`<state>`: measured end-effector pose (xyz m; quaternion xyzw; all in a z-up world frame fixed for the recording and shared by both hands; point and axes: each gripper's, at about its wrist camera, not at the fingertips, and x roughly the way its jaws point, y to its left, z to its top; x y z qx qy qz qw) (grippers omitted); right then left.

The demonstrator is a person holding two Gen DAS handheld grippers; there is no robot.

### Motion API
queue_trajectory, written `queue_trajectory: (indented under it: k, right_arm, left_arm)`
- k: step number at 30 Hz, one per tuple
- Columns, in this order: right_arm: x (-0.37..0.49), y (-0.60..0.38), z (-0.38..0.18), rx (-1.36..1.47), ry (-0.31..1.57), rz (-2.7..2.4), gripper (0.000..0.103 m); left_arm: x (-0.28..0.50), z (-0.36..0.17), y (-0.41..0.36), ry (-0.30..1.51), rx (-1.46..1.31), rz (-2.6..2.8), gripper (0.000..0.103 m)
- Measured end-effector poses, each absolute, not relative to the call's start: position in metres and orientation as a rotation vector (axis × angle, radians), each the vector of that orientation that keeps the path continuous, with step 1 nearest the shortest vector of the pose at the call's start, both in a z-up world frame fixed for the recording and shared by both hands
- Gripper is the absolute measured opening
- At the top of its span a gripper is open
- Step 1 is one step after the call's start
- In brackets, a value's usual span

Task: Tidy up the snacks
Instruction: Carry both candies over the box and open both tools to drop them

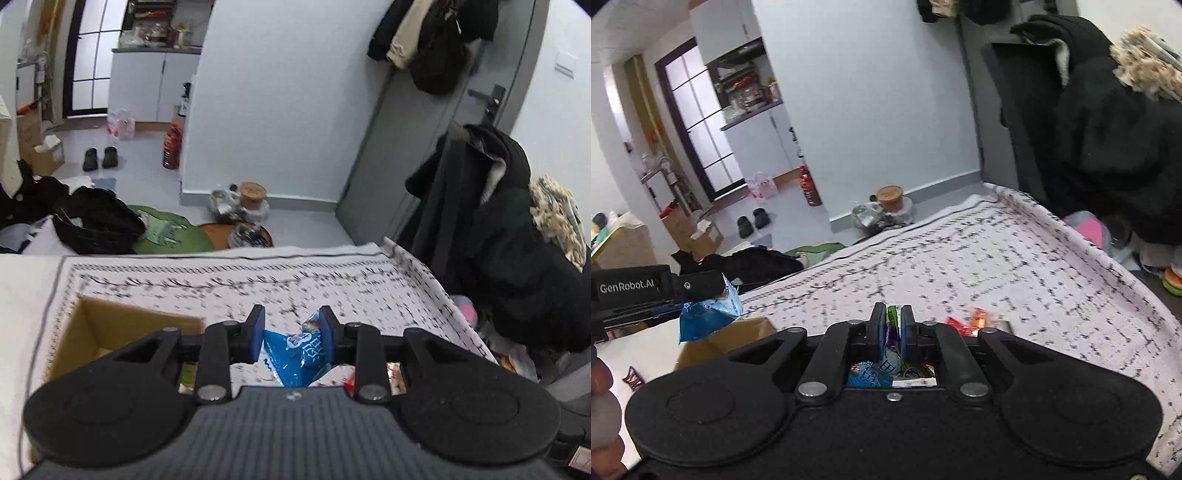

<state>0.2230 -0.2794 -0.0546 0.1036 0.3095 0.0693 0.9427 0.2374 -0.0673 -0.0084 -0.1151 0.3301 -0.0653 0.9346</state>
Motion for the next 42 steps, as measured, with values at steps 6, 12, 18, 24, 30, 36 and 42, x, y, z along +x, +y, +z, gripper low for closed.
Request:
queue_trajectory:
  k: [6,12,18,24,30,36,42]
  right_arm:
    - [0.221,-0.251,-0.045,0.191,0.609,0.178,0.008]
    - [0.223,-0.224,-0.039,0.174,0.602,0.198,0.008]
    - [0.221,-0.194,-0.04,0.153,0.604,0.241,0.008]
    - [0.221,-0.159,-0.041,0.131,0.616,0.303,0.008]
    - [0.224,-0.132,-0.05,0.114,0.643,0.331,0.008]
    - [0.226,-0.12,-0.054,0.106,0.665,0.331,0.008]
    - [0.223,-0.113,-0.061,0.106,0.686,0.344,0.008]
  left_arm:
    - [0.225,-0.002,-0.042,0.667,-0.204,-0.108,0.03]
    - [0.216,-0.006,-0.016,0.669,-0.207,-0.082,0.03]
    - [0.209,-0.013,0.01,0.68,-0.224,-0.059,0.03]
    - [0.202,-0.019,0.043,0.688,-0.244,-0.025,0.03]
    - [0.203,-0.033,0.072,0.713,-0.265,0.013,0.03]
    - [0.208,-0.044,0.084,0.713,-0.305,0.007,0.034]
    - [0.203,-0.05,0.091,0.711,-0.344,0.006,0.044]
